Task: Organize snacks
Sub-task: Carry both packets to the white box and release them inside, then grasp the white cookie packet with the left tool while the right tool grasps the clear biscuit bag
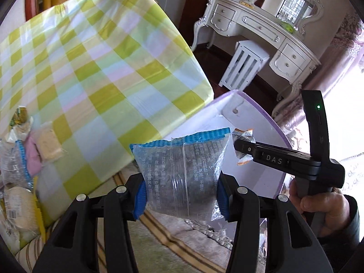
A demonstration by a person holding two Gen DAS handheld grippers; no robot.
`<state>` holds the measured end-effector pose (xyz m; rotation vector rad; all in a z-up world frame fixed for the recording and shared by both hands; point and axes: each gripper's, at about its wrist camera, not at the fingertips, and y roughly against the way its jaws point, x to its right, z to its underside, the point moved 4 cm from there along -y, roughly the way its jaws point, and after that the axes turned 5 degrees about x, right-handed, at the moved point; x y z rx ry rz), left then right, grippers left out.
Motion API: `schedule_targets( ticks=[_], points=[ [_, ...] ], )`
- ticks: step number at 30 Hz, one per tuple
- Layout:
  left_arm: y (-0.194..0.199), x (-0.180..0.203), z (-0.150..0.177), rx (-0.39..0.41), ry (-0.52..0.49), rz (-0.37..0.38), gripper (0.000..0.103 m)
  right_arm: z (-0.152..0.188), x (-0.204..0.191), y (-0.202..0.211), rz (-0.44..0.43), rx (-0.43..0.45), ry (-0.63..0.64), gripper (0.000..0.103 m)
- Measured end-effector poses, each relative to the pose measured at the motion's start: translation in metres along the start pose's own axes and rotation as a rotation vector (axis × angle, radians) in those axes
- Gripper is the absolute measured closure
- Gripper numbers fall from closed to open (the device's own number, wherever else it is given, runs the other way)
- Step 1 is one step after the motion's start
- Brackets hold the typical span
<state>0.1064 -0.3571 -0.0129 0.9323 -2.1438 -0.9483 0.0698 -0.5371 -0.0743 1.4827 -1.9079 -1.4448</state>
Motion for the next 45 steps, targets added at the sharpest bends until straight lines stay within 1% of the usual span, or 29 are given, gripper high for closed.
schedule_targets(
  ticks=[4,7,8,10,11,12,13,14,15,16,17,20,24,26,28,31,32,33,35,37,39,41,45],
  points=[
    [-0.021,0.02,0.008,-0.069,-0.036,0.042,0.054,0.007,0.025,-0.005,0.038,-0.024,-0.049,0.065],
    [-0.027,0.027,0.009,-0.097,-0.05,0.073,0.052,0.011,0.037,-0.01,0.068,-0.038,-0.06,0.063],
    [-0.03,0.029,0.01,-0.108,-0.052,0.085,0.051,0.012,0.039,-0.011,0.075,-0.045,-0.063,0.063],
    [-0.032,0.03,0.011,-0.112,-0.05,0.091,0.041,0.012,0.041,-0.013,0.074,-0.053,-0.074,0.061],
    [-0.031,0.03,0.011,-0.11,-0.049,0.091,0.038,0.012,0.042,-0.014,0.076,-0.054,-0.075,0.058],
    [-0.03,0.029,0.01,-0.102,-0.047,0.09,0.03,0.012,0.041,-0.013,0.084,-0.051,-0.074,0.05],
    [-0.027,0.028,0.009,-0.089,-0.044,0.084,0.022,0.011,0.041,-0.013,0.092,-0.044,-0.073,0.044],
    [-0.024,0.027,0.008,-0.074,-0.041,0.076,0.02,0.01,0.04,-0.011,0.1,-0.033,-0.072,0.035],
    [-0.021,0.027,0.007,-0.061,-0.04,0.071,0.017,0.008,0.04,-0.01,0.105,-0.021,-0.069,0.031],
    [-0.018,0.026,0.007,-0.05,-0.039,0.064,0.015,0.006,0.039,-0.008,0.113,-0.009,-0.065,0.03],
    [-0.014,0.025,0.006,-0.035,-0.038,0.051,0.015,0.004,0.037,-0.006,0.13,0.007,-0.059,0.026],
    [-0.005,0.022,0.004,0.008,-0.052,0.011,0.013,-0.002,0.03,0.003,0.205,0.067,-0.022,0.026],
    [0.011,0.012,0.003,0.064,-0.063,-0.047,0.011,-0.011,0.014,0.014,0.245,0.154,0.031,0.023],
    [0.022,0.004,0.002,0.099,-0.055,-0.087,0.008,-0.014,0.003,0.017,0.226,0.173,0.046,0.022],
    [0.033,-0.007,0.0,0.135,-0.053,-0.145,0.006,-0.016,-0.01,0.016,0.184,0.165,0.066,0.022],
    [0.052,-0.027,-0.001,0.189,-0.037,-0.253,0.004,-0.018,-0.033,0.016,0.121,0.158,0.09,0.022],
    [0.058,-0.034,-0.002,0.204,-0.033,-0.277,0.004,-0.018,-0.042,0.016,0.109,0.154,0.109,0.019],
    [0.063,-0.041,-0.001,0.216,-0.029,-0.297,0.004,-0.018,-0.052,0.017,0.101,0.156,0.131,0.014],
    [0.072,-0.056,0.0,0.225,-0.005,-0.332,0.004,-0.018,-0.07,0.021,0.115,0.188,0.175,0.008],
    [0.079,-0.072,0.003,0.231,0.028,-0.351,0.004,-0.019,-0.084,0.025,0.129,0.212,0.202,0.006],
    [0.084,-0.088,0.008,0.237,0.06,-0.363,0.004,-0.019,-0.096,0.027,0.106,0.22,0.222,0.006],
    [0.089,-0.102,0.013,0.238,0.093,-0.356,0.004,-0.019,-0.108,0.03,0.085,0.232,0.231,0.006],
    [0.1,-0.13,0.023,0.238,0.176,-0.378,0.004,-0.016,-0.135,0.027,0.04,0.223,0.27,0.005]
  ],
)
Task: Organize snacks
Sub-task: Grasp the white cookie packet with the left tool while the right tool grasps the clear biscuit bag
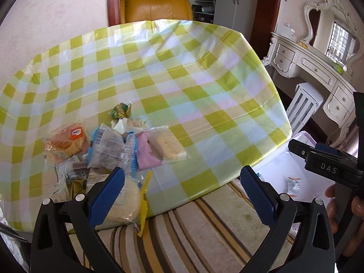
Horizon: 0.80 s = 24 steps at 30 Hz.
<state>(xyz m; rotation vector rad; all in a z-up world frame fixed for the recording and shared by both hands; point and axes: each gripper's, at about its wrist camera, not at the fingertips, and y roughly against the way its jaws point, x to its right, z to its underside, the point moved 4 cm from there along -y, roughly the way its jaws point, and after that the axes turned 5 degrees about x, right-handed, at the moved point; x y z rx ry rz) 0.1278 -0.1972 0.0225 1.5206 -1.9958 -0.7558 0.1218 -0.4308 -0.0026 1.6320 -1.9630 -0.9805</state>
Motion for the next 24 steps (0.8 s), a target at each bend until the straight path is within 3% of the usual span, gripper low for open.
schedule_targets(
  ticks=[6,14,20,24],
  points=[
    [0.002,-0.038,0.008,-0.017,0.084,-0.025,0.004,0.002,-0.037,-0.007,-0.087,-0.028,0.039,0.005],
    [-0.003,-0.066,0.016,-0.065,0.146,-0.058,0.004,0.002,-0.078,-0.013,-0.114,-0.034,0.133,0.005],
    [-0.004,-0.091,0.024,-0.095,0.178,-0.114,0.004,0.006,-0.103,-0.025,-0.141,-0.068,0.177,0.005],
    [0.002,-0.124,0.031,-0.096,0.251,-0.173,0.006,0.007,-0.118,-0.032,-0.164,-0.087,0.198,0.005]
  ],
)
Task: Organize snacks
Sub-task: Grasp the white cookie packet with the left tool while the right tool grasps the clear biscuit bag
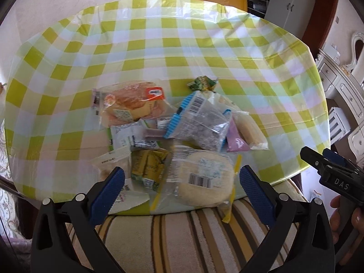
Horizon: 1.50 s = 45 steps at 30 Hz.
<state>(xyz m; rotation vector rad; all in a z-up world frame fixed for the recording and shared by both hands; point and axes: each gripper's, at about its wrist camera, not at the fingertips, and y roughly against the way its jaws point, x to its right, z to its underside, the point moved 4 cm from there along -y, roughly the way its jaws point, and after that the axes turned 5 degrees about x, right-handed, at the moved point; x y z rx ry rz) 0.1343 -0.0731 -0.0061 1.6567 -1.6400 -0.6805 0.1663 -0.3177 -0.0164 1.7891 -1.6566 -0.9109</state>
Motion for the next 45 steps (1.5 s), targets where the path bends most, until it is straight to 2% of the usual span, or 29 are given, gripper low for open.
schedule_targets(
  ticks=[5,13,19,22,28,29,33,34,37,38,39,40,45],
  points=[
    [-0.002,-0.051,0.003,-0.022,0.137,-0.028,0.02,-0.002,-0.021,-0.012,-0.052,-0.018,0.035,0.005],
    [-0.017,-0.097,0.013,-0.099,0.238,-0.034,0.023,-0.01,-0.05,-0.039,-0.089,-0.051,0.077,0.005],
    [-0.037,-0.096,0.018,-0.165,0.22,-0.026,0.023,-0.017,-0.062,-0.058,-0.096,-0.069,0.089,0.006],
    [-0.041,-0.098,0.017,-0.169,0.22,-0.029,0.023,-0.02,-0.066,-0.063,-0.096,-0.071,0.096,0.006],
    [-0.045,-0.095,0.016,-0.178,0.191,-0.024,0.032,-0.023,-0.073,-0.072,-0.093,-0.086,0.116,0.008],
    [-0.046,-0.095,0.016,-0.179,0.196,-0.019,0.032,-0.023,-0.074,-0.074,-0.095,-0.091,0.117,0.01],
    [-0.047,-0.101,0.017,-0.184,0.234,0.005,0.05,-0.024,-0.075,-0.08,-0.119,-0.109,0.106,0.016],
    [-0.047,-0.1,0.017,-0.183,0.232,0.004,0.05,-0.024,-0.074,-0.081,-0.127,-0.114,0.104,0.017],
    [-0.048,-0.099,0.017,-0.177,0.217,-0.008,0.053,-0.022,-0.075,-0.086,-0.164,-0.135,0.094,0.03],
    [-0.048,-0.099,0.016,-0.174,0.222,-0.007,0.053,-0.023,-0.074,-0.086,-0.151,-0.13,0.089,0.044],
    [-0.048,-0.101,0.017,-0.171,0.227,-0.003,0.055,-0.023,-0.072,-0.086,-0.151,-0.131,0.079,0.05],
    [-0.047,-0.101,0.016,-0.169,0.229,0.001,0.059,-0.024,-0.07,-0.086,-0.156,-0.13,0.068,0.051],
    [-0.046,-0.1,0.015,-0.158,0.216,-0.011,0.061,-0.023,-0.066,-0.085,-0.162,-0.124,0.046,0.066]
  ],
)
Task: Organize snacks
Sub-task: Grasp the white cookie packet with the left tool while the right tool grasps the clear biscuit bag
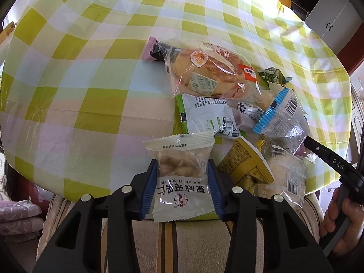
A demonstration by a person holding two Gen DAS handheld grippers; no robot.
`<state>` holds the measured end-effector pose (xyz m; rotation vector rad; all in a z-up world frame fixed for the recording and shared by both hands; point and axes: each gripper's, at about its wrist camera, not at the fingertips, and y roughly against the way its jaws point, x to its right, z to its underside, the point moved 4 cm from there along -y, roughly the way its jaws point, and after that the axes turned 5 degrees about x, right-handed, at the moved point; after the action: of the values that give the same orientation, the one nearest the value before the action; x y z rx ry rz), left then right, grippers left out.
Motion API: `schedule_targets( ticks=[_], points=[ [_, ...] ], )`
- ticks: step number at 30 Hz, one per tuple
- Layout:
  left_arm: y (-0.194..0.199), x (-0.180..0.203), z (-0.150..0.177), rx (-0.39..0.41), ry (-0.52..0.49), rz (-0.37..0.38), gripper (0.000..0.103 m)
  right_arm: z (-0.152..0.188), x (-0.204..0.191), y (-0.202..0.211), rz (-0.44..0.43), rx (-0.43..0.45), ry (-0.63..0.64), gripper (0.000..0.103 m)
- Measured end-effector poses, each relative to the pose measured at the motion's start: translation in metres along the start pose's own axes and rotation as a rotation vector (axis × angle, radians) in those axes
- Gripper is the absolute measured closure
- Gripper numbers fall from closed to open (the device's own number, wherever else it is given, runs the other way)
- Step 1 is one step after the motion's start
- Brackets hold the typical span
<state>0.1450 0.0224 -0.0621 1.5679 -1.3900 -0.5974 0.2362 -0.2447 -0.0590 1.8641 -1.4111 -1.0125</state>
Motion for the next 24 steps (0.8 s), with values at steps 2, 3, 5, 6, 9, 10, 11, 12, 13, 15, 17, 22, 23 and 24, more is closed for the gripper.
schedule_targets(
  ticks=[2,3,5,6,9,10,11,12,13,15,17,22,23,24],
  points=[
    [0.001,0.0,0.0,0.003,0.006,-0.001,0.061,0.001,0.0,0.001,0.001,0.004,0.002,0.067],
    [0.001,-0.001,0.0,0.003,0.01,-0.001,0.061,0.001,0.0,0.002,0.003,0.007,0.004,0.067],
    [-0.001,-0.002,0.0,-0.008,0.013,-0.005,0.057,0.002,0.0,0.005,0.008,0.012,0.009,0.068],
    [-0.002,-0.003,0.0,-0.015,0.012,-0.018,0.05,0.004,0.0,0.006,0.011,0.014,0.012,0.068],
    [0.001,-0.007,-0.001,-0.003,0.011,-0.064,0.028,0.007,-0.001,0.011,0.025,0.023,0.025,0.068],
    [0.001,-0.007,-0.001,-0.004,0.009,-0.077,0.027,0.007,-0.001,0.013,0.029,0.027,0.028,0.068],
    [0.0,-0.007,-0.001,-0.007,0.008,-0.09,0.027,0.008,-0.002,0.014,0.034,0.03,0.031,0.068],
    [-0.001,-0.007,0.0,-0.014,0.006,-0.093,0.029,0.009,-0.002,0.016,0.036,0.034,0.035,0.068],
    [-0.003,-0.007,0.001,-0.021,0.003,-0.092,0.036,0.009,-0.002,0.018,0.039,0.038,0.04,0.068],
    [-0.005,-0.006,0.002,-0.027,-0.008,-0.109,0.051,0.011,-0.001,0.021,0.045,0.043,0.046,0.068],
    [-0.005,-0.004,0.002,-0.025,-0.024,-0.128,0.059,0.013,0.0,0.024,0.048,0.046,0.048,0.068],
    [0.002,-0.002,0.002,0.008,-0.027,-0.142,0.065,0.018,0.004,0.033,0.052,0.054,0.041,0.068],
    [0.005,-0.002,0.001,0.025,-0.026,-0.148,0.065,0.018,0.005,0.035,0.053,0.056,0.038,0.068],
    [0.009,-0.001,0.0,0.043,-0.027,-0.156,0.065,0.019,0.007,0.037,0.053,0.059,0.036,0.068]
  ],
)
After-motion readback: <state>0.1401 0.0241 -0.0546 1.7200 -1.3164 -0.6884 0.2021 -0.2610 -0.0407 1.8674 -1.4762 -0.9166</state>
